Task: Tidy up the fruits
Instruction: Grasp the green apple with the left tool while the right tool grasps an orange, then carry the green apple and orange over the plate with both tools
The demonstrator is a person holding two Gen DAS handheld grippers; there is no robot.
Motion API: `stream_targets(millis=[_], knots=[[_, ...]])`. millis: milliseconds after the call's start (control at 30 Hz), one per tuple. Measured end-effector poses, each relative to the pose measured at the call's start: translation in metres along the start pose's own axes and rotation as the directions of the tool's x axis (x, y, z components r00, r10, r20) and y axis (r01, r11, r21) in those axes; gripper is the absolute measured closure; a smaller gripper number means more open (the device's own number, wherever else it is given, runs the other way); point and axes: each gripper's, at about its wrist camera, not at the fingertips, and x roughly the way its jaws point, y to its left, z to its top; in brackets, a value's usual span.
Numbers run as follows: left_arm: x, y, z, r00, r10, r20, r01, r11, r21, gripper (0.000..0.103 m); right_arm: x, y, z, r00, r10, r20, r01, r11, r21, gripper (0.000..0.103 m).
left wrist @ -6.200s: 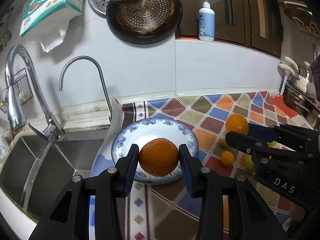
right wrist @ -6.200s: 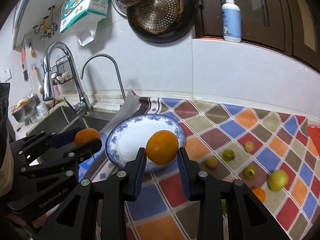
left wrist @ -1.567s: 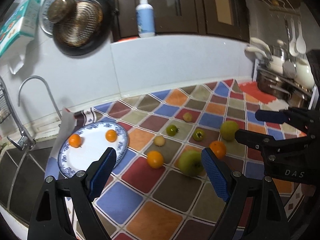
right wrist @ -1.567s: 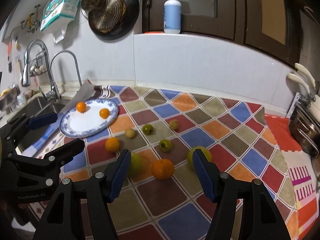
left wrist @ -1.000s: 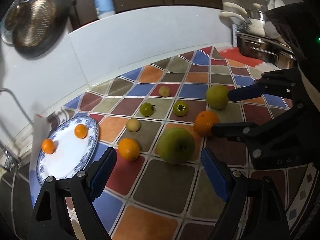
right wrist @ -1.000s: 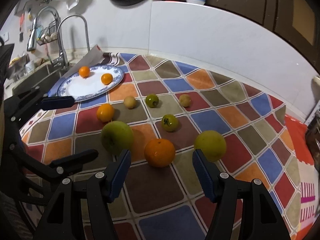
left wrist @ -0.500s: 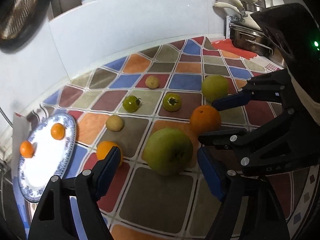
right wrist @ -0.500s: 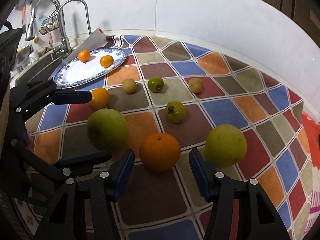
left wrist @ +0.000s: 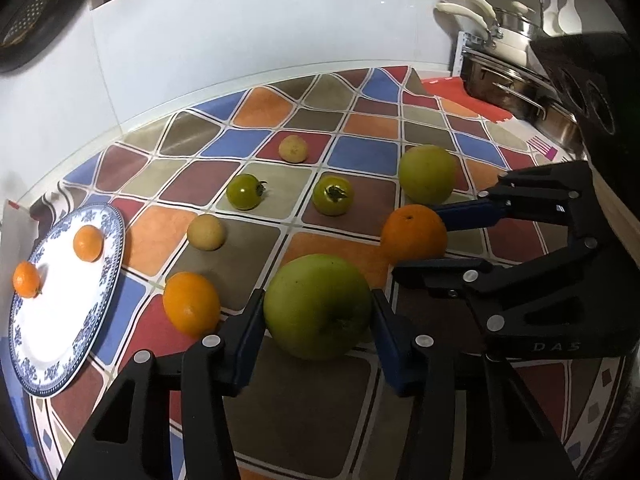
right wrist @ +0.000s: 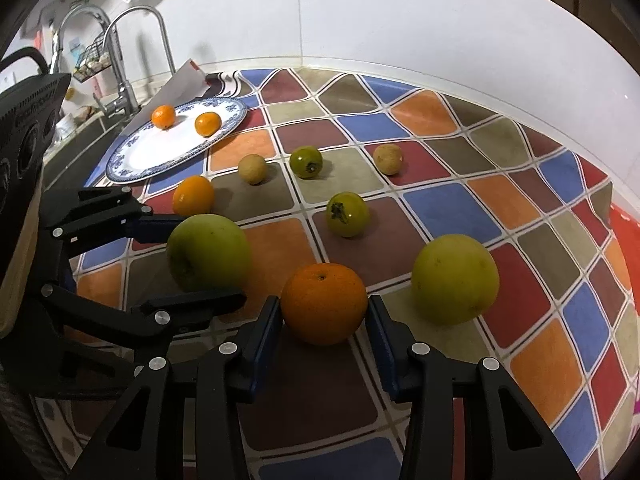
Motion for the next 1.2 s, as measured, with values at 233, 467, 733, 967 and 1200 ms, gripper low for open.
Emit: stream_targets(millis=[233, 467, 733, 967, 1200], knots=[[-0.018, 0.004, 0.001, 0.999, 0.037, 0.025, -0.036, 0.998, -0.056, 0.053, -0.012, -0.001, -0.001, 1.0, -0.014, 0.027, 0.013, 0.999, 0.042, 0.059], [-0.048, 0.007, 0.001, 0.993, 0.077, 0.085, -0.069, 0.992, -0.104, 0.053, -0.036, 0.009, 0.003, 0.996, -0.029, 0.083, 0.025, 0.998, 0.054, 0.059], [-0.078, 0.01, -0.003, 0.98, 0.134, 0.15, -0.109, 0.981, -0.164, 0.053, -0.062, 0.028, 0.008, 0.989, -0.021, 0.146, 0.016, 0.999, 0.037, 0.059], [-0.105, 0.022, -0.009, 0.964, 0.191, 0.183, -0.15, 0.964, -0.22, 0.053, -0.078, 0.044, 0.012, 0.979, -0.008, 0.202, -0.003, 0.998, 0.058, 0.059], [-0.13, 0.035, -0.018, 0.947, 0.252, 0.201, -0.197, 0.946, -0.258, 0.053, -0.087, 0.065, 0.022, 0.97, 0.016, 0.243, -0.026, 0.999, 0.037, 0.059]])
